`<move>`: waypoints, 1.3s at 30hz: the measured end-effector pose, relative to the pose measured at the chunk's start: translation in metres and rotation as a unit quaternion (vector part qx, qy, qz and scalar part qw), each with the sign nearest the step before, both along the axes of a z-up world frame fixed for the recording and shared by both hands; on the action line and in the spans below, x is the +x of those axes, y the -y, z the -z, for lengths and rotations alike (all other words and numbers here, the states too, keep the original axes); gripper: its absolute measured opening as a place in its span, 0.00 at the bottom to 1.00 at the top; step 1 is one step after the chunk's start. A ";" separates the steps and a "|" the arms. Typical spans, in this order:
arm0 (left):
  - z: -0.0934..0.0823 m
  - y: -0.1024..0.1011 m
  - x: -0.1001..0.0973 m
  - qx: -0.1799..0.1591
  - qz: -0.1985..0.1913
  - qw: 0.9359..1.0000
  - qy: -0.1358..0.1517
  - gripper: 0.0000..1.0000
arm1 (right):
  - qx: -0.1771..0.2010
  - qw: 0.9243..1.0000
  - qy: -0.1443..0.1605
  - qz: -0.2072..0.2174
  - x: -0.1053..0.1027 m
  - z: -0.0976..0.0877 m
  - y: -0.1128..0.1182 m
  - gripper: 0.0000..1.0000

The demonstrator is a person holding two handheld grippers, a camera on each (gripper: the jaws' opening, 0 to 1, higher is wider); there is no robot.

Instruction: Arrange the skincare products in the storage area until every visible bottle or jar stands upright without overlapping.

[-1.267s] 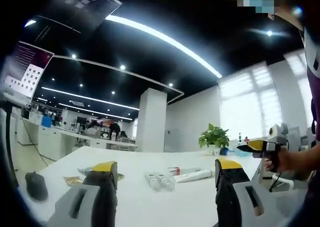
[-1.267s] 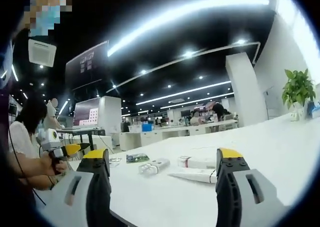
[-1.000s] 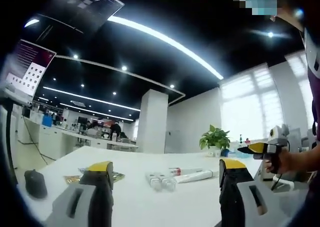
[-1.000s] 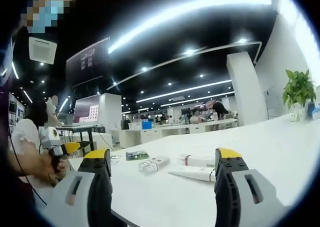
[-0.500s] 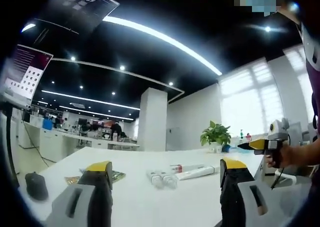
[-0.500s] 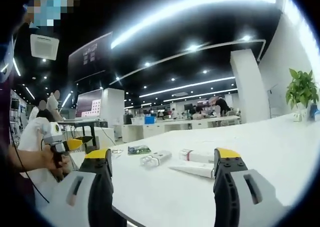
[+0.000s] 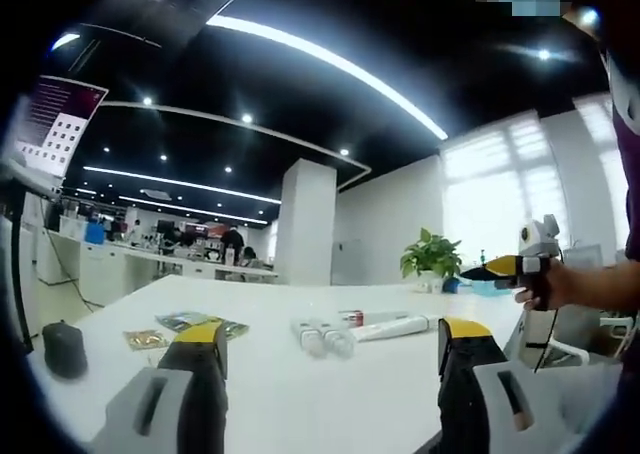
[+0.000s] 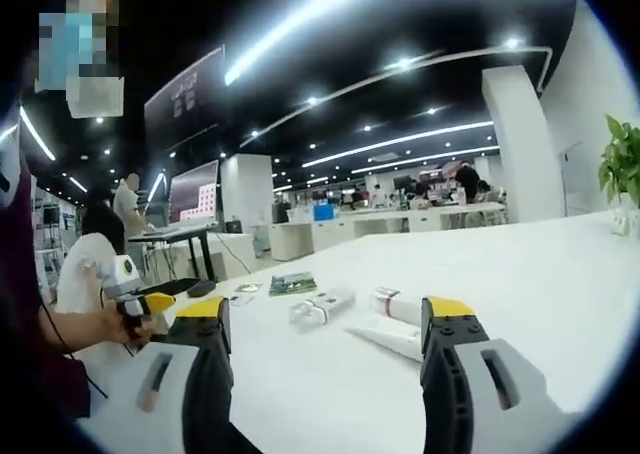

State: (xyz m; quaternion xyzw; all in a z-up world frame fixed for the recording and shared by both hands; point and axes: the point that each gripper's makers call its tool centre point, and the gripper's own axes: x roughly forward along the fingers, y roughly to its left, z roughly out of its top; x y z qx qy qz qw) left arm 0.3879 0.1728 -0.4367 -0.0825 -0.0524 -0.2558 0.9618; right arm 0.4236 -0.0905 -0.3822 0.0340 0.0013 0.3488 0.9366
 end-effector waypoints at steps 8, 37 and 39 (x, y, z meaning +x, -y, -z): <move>0.006 -0.006 0.003 -0.005 -0.004 1.000 -0.010 0.87 | -0.072 0.997 -0.014 -0.037 0.032 0.003 -0.010 0.77; 0.008 -0.015 -0.010 0.008 -0.018 1.000 -0.020 0.85 | -0.386 0.887 -0.176 -0.183 0.127 0.086 -0.037 0.60; 0.008 -0.015 -0.010 0.008 -0.019 1.000 -0.020 0.85 | -0.396 0.879 -0.191 -0.183 0.130 0.093 -0.036 0.56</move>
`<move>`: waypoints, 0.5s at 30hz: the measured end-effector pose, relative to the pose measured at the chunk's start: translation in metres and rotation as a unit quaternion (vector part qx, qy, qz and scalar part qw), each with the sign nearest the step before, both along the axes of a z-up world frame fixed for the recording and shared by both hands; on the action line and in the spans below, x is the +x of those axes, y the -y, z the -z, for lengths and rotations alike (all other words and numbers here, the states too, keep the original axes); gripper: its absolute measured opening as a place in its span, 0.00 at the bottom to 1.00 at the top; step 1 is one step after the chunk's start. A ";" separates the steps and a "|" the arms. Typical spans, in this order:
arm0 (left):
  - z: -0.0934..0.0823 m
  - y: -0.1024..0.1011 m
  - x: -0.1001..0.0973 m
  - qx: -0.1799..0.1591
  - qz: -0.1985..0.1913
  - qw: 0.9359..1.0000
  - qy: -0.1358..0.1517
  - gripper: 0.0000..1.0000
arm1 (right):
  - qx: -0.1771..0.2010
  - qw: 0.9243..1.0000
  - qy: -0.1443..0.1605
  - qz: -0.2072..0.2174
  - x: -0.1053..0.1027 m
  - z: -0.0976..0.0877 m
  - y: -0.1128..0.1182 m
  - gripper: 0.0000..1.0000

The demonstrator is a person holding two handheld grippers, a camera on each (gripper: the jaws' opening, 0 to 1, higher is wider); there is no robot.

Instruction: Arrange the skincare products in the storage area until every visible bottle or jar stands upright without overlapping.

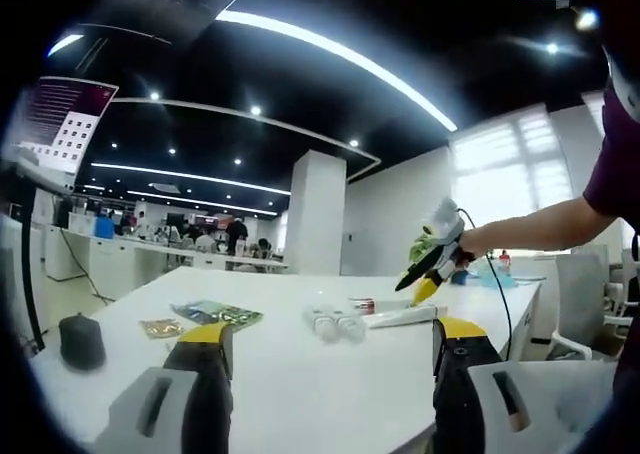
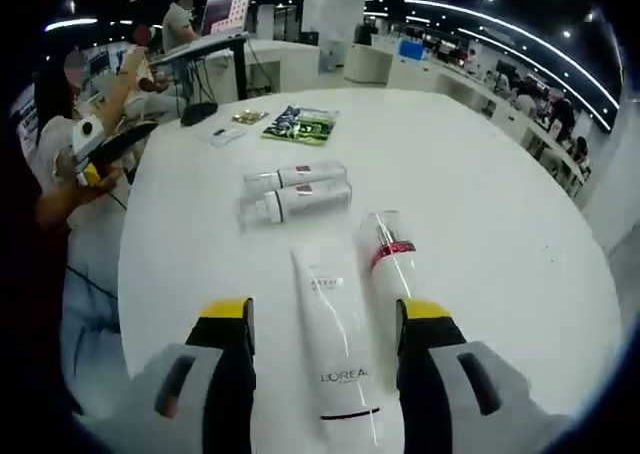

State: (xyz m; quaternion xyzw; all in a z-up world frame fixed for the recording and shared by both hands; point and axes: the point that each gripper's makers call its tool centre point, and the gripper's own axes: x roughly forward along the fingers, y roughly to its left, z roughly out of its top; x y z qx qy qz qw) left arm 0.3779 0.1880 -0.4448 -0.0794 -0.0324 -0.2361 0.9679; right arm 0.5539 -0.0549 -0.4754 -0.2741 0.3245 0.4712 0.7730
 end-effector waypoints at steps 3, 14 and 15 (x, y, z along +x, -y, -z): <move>0.001 0.000 -0.001 0.001 -0.001 1.000 0.000 0.85 | -0.015 1.000 -0.019 -0.002 0.000 0.010 0.002 0.47; -0.002 -0.006 -0.005 0.005 -0.001 1.000 -0.002 0.85 | -0.071 0.995 -0.069 -0.030 -0.004 0.042 0.007 0.43; -0.003 -0.007 -0.005 0.005 -0.001 1.000 -0.002 0.84 | -0.063 0.995 -0.071 -0.026 -0.002 0.041 0.004 0.41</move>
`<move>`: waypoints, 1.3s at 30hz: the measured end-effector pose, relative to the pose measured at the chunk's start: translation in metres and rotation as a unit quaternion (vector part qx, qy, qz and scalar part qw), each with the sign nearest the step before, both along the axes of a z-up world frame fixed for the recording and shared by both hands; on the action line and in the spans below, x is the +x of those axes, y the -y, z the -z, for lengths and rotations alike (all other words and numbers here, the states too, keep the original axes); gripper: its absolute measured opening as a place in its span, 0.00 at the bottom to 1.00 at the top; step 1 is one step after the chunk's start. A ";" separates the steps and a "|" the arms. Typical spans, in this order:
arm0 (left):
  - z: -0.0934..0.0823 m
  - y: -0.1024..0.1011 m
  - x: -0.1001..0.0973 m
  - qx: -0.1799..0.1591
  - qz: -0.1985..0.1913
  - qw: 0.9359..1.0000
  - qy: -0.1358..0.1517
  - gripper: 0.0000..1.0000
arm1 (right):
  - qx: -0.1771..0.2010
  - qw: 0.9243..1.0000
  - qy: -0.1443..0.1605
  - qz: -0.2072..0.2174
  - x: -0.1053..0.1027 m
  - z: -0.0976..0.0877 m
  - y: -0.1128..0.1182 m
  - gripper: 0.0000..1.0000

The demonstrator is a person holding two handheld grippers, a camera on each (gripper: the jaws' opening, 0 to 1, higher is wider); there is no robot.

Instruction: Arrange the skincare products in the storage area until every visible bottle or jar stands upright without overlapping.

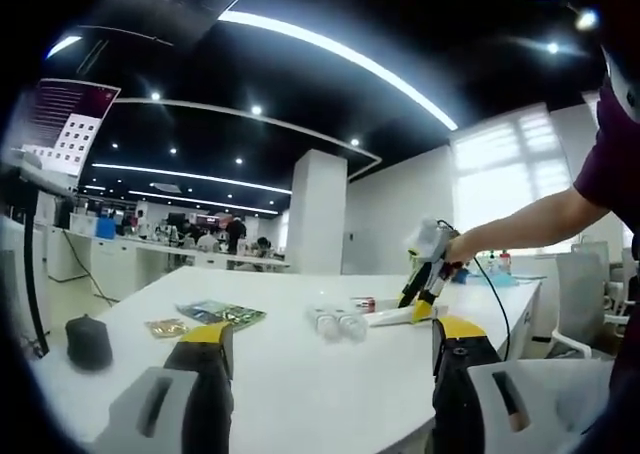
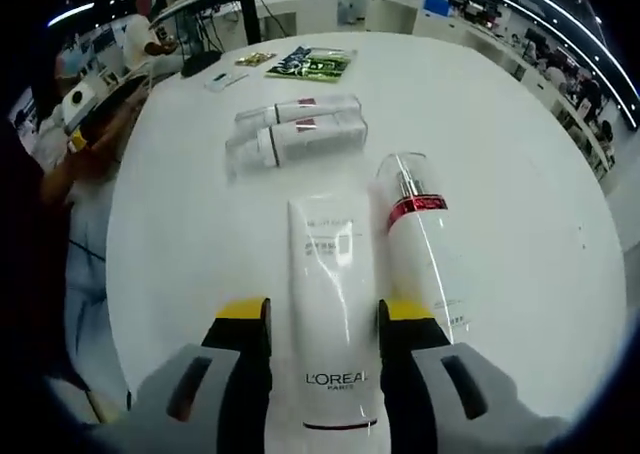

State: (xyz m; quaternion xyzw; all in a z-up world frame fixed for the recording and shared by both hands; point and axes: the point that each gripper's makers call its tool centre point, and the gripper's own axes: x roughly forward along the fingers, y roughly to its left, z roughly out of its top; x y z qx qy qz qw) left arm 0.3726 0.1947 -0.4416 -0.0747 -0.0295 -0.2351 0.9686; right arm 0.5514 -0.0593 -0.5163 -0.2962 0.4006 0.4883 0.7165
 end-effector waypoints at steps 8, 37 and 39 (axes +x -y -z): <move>-0.001 0.000 0.002 0.015 0.002 1.000 -0.004 0.84 | -0.004 1.000 -0.020 0.001 0.005 0.004 -0.007 0.33; -0.014 0.007 -0.007 -0.004 0.007 1.000 0.010 0.82 | 0.015 0.998 0.055 -0.015 -0.005 -0.020 -0.008 0.24; -0.013 0.009 -0.007 -0.006 0.008 1.000 0.008 0.82 | 0.030 0.998 0.055 -0.009 -0.004 -0.024 -0.008 0.24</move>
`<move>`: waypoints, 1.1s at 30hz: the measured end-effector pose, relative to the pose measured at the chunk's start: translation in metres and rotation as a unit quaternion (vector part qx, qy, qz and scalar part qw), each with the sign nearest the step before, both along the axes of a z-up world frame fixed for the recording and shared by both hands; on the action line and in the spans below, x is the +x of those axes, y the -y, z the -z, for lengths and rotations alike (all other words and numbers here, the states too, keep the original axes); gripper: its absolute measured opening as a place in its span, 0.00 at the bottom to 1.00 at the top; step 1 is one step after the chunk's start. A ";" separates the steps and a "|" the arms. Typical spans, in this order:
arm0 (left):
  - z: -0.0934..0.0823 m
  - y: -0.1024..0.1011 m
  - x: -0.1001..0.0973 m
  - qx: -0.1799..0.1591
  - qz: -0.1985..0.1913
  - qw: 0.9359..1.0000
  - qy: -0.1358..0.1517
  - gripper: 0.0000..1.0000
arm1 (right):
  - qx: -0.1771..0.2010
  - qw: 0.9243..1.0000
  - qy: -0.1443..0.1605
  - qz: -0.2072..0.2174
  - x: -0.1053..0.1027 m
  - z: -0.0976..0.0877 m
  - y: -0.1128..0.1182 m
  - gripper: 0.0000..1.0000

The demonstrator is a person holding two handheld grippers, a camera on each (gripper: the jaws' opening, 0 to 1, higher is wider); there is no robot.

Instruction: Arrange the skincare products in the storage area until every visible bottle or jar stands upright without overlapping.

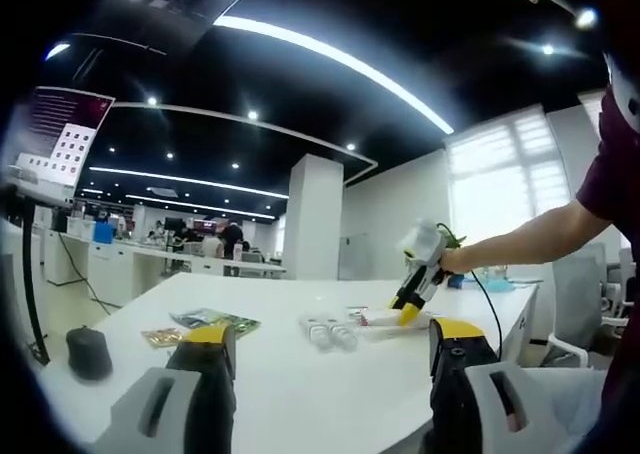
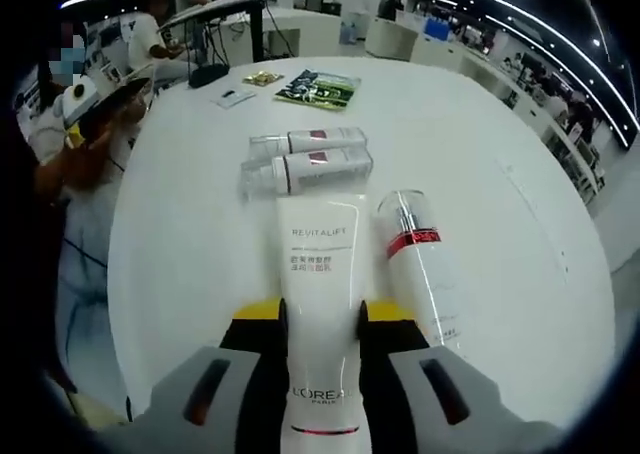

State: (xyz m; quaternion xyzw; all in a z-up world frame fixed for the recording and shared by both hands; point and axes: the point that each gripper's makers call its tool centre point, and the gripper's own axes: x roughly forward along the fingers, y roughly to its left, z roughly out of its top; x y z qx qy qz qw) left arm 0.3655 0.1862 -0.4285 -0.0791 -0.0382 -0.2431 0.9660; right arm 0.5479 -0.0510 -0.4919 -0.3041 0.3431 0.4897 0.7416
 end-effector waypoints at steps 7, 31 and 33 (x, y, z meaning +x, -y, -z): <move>-0.002 0.007 -0.001 0.008 0.003 1.000 0.005 0.82 | 0.035 0.999 0.018 0.002 0.000 -0.021 -0.001 0.23; 0.007 0.015 -0.004 0.001 0.007 1.000 -0.010 0.77 | 0.218 0.968 0.105 0.069 0.001 -0.084 -0.007 0.22; 0.007 0.016 -0.005 0.000 0.008 1.000 -0.011 0.77 | 0.241 0.961 0.113 0.078 0.002 -0.090 -0.009 0.22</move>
